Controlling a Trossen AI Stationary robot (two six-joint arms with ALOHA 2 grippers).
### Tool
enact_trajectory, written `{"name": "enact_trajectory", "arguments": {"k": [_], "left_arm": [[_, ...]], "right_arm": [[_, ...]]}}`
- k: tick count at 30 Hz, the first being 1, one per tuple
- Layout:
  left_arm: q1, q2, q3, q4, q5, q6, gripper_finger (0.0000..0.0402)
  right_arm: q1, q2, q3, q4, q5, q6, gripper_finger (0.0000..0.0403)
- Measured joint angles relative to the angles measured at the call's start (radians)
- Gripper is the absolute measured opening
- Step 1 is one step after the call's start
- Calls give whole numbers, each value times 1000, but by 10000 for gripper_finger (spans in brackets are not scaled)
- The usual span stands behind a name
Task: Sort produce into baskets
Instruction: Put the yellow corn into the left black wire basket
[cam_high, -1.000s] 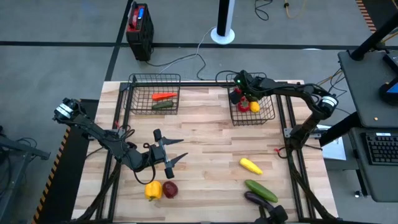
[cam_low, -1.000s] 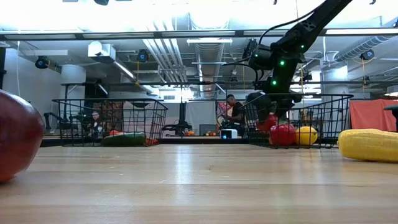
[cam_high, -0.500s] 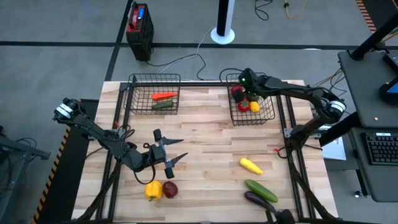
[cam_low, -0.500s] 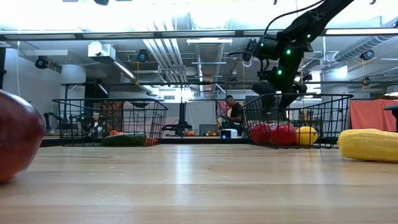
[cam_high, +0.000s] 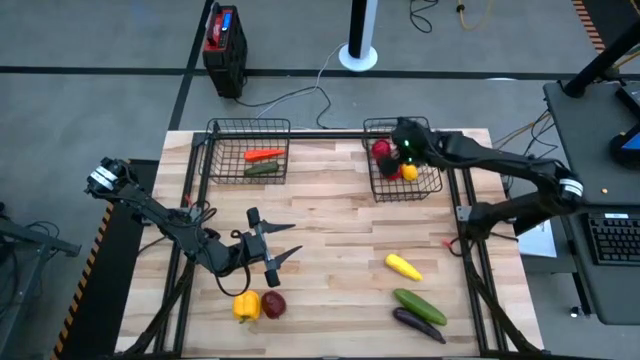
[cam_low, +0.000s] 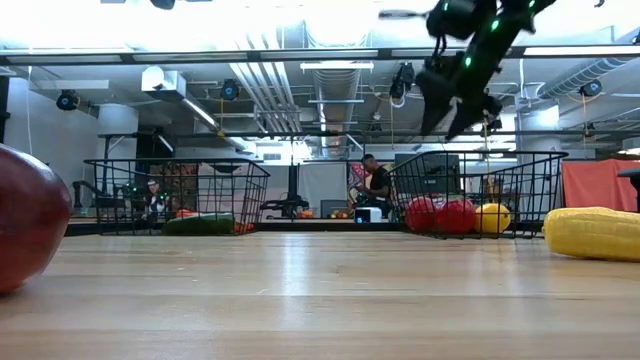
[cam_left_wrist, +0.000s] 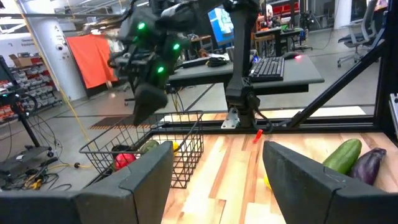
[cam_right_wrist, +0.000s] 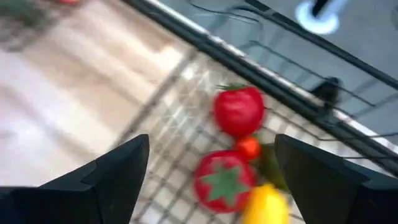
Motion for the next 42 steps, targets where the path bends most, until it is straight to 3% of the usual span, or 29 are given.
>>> {"name": "enact_trajectory", "arguments": {"k": [5, 15, 18, 26, 31, 37, 42], "left_arm": [[0, 0, 0, -14, 0, -23, 231], [0, 0, 1, -150, 4, -214, 231], [0, -1, 38, -303, 12, -290, 231], [0, 39, 271, -901, 15, -443, 231], [2, 65, 354, -1137, 120, -511, 231], [11, 67, 359, -1186, 346, -526, 231], [13, 67, 349, -1186, 345, -525, 231]], "right_arm": [[157, -48, 0, -2, -2, 40, 328], [445, -54, 0, -69, -10, 191, 324], [507, -54, 0, -114, -24, 265, 320], [629, -53, 0, -192, -130, 424, 309], [696, -53, 0, -244, -198, 517, 309], [772, -53, 0, -392, -254, 601, 304], [825, -53, -16, -489, -261, 633, 304]]}}
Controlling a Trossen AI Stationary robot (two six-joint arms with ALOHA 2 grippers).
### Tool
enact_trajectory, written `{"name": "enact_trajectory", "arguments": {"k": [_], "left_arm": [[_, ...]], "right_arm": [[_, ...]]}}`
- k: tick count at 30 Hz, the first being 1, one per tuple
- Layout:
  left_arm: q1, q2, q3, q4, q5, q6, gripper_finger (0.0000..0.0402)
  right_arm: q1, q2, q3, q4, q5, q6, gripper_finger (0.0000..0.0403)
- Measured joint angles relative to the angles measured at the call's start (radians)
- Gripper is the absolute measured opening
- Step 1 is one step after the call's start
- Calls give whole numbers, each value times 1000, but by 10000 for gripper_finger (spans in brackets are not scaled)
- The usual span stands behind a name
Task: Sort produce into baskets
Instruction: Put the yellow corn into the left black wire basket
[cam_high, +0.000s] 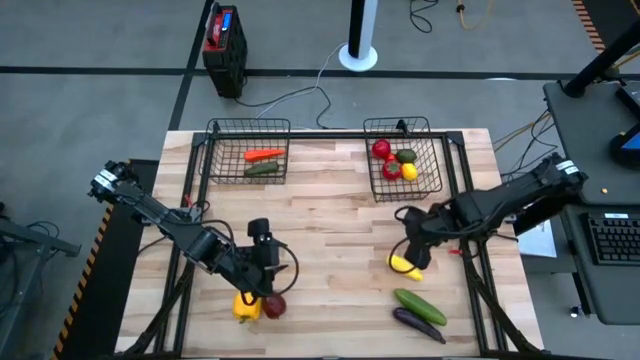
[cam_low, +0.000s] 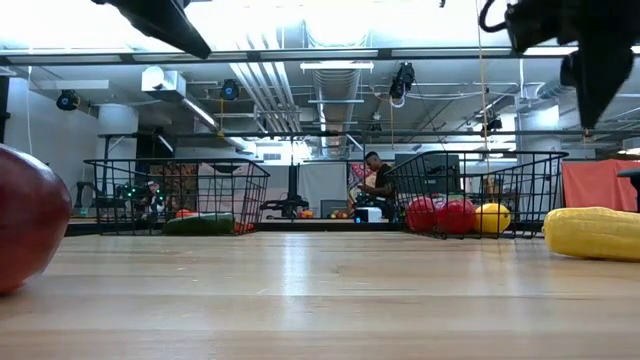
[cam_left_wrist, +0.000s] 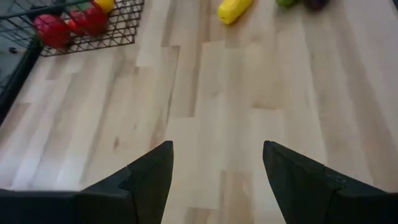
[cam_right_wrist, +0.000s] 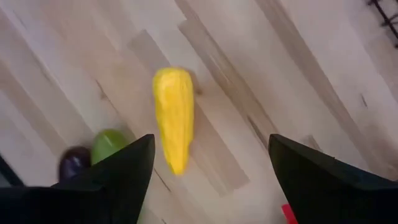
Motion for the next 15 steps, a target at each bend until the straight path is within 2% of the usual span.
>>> {"name": "enact_trajectory", "arguments": {"k": [6, 15], "left_arm": [[0, 0, -25, 23, -116, -17, 231], [0, 0, -45, 82, -141, -19, 231]], "right_arm": [[17, 1, -77, 59, -3, 7, 304], [53, 19, -162, 191, -8, 12, 304]]}}
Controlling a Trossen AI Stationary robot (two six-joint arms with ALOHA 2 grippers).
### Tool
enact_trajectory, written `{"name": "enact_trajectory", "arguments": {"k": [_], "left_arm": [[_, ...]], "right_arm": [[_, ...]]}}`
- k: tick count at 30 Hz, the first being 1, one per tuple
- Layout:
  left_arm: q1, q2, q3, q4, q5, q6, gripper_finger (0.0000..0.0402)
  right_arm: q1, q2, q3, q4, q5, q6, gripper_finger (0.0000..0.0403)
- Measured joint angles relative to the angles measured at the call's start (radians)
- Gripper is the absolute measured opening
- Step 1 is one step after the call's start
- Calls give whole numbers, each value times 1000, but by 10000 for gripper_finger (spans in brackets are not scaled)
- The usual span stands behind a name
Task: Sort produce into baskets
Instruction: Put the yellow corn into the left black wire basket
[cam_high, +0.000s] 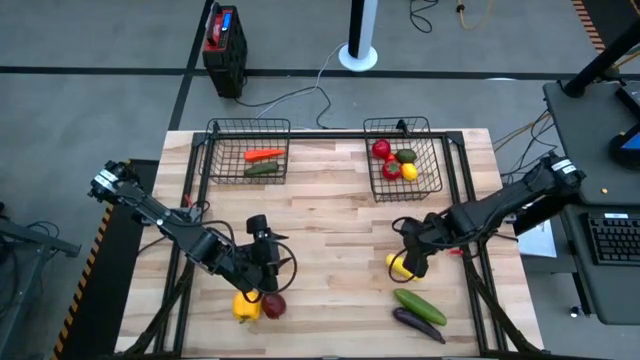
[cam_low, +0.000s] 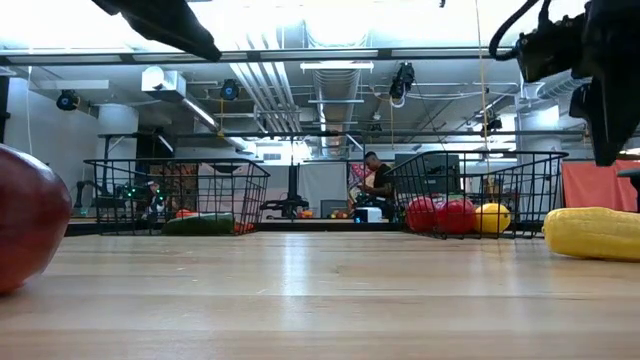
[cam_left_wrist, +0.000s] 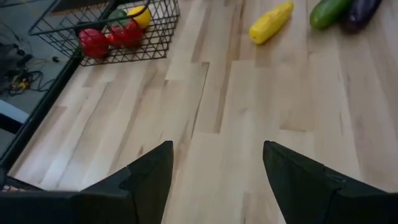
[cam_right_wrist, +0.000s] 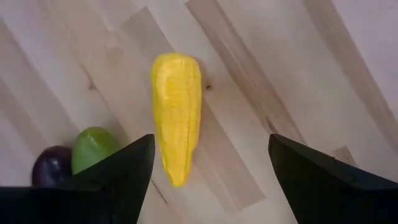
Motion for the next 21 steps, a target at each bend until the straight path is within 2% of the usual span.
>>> {"name": "enact_trajectory", "arguments": {"k": [5, 11, 21], "left_arm": [[0, 0, 0, 5, -45, 0, 231], [0, 0, 0, 17, -48, -1, 231], [0, 0, 0, 19, -47, -1, 231]], "right_arm": [[27, 122, 11, 7, -9, -15, 304], [57, 287, 72, 2, -26, -68, 304], [67, 385, 115, 16, -19, -93, 304]]}}
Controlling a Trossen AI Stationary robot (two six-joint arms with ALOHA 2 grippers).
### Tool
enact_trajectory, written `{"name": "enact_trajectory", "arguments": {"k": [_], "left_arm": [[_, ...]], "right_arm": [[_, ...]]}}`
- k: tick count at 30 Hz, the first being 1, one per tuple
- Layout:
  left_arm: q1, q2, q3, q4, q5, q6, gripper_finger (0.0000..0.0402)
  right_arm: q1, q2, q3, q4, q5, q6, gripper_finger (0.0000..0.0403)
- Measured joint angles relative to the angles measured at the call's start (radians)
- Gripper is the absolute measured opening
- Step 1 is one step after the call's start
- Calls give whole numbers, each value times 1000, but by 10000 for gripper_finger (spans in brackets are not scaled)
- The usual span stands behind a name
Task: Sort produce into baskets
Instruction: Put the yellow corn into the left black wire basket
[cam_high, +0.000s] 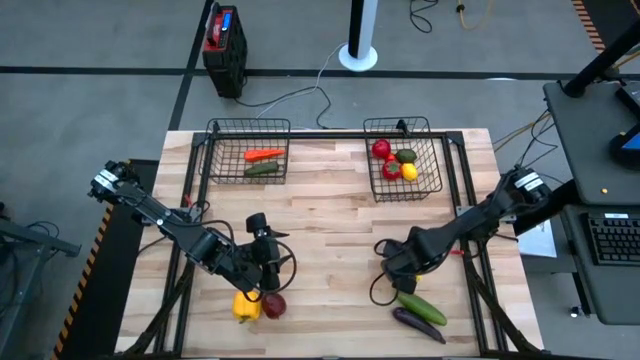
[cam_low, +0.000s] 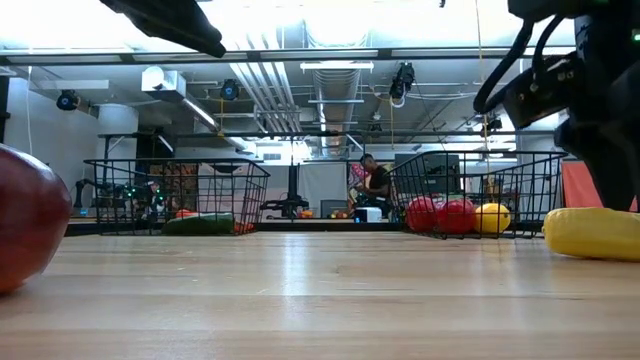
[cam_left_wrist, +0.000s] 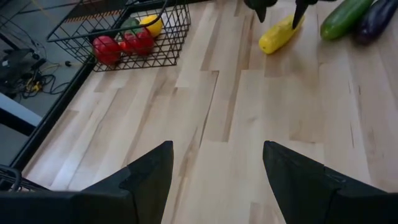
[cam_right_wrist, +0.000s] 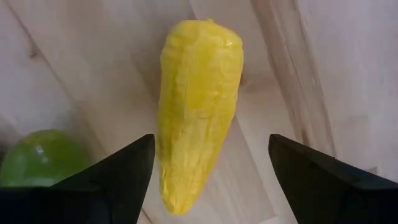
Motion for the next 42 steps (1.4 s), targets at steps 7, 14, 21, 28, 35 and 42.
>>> {"name": "enact_trajectory", "arguments": {"k": [7, 14, 21, 28, 35, 42], "left_arm": [[0, 0, -2, 17, 0, 0, 231], [0, 0, -2, 28, 0, -1, 231], [0, 0, -2, 35, 0, 0, 231], [0, 12, -2, 53, 5, 4, 231], [0, 51, -2, 79, 67, 16, 231], [0, 86, -2, 144, 66, 81, 231]], "right_arm": [[0, 52, -2, 49, 4, -21, 297], [0, 66, -3, 70, 26, -39, 264], [0, 62, -6, 74, 45, -57, 196], [0, 54, -4, 82, 77, -106, 152], [0, -44, 2, 115, 211, -148, 165], [-3, -213, 2, 269, 394, -257, 158]]}}
